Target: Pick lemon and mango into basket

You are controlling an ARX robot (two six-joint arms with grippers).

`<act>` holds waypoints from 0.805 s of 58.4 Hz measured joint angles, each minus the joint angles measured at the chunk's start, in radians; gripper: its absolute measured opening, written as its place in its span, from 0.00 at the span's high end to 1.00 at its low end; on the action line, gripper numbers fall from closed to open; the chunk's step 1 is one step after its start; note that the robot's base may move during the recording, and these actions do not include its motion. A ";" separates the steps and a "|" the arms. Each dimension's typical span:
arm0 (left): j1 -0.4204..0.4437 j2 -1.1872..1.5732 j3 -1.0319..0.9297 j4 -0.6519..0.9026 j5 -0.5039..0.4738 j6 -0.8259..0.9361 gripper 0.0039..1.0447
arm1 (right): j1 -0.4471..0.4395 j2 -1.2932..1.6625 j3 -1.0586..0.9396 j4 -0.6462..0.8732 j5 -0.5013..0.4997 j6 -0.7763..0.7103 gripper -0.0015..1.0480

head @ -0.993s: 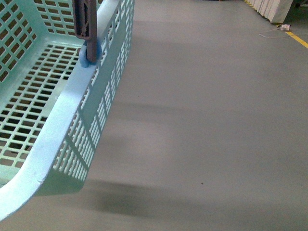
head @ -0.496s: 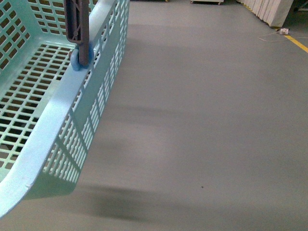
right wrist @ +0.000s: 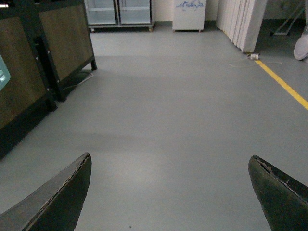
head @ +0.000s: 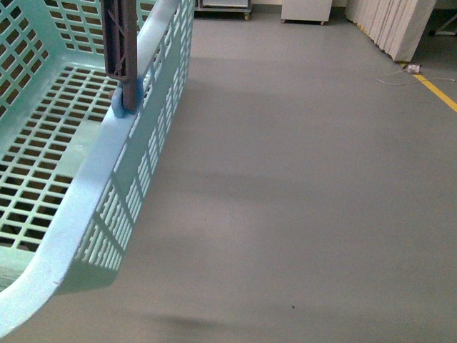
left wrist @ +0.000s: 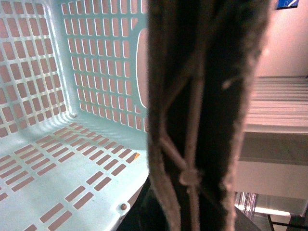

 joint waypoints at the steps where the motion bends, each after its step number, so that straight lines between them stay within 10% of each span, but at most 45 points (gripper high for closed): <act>1: 0.000 0.000 0.000 0.000 0.000 0.000 0.95 | 0.000 0.000 0.000 0.000 0.000 0.000 0.08; 47: 0.000 0.000 0.000 0.000 0.000 0.000 0.95 | 0.000 0.000 0.000 0.000 0.000 0.001 0.08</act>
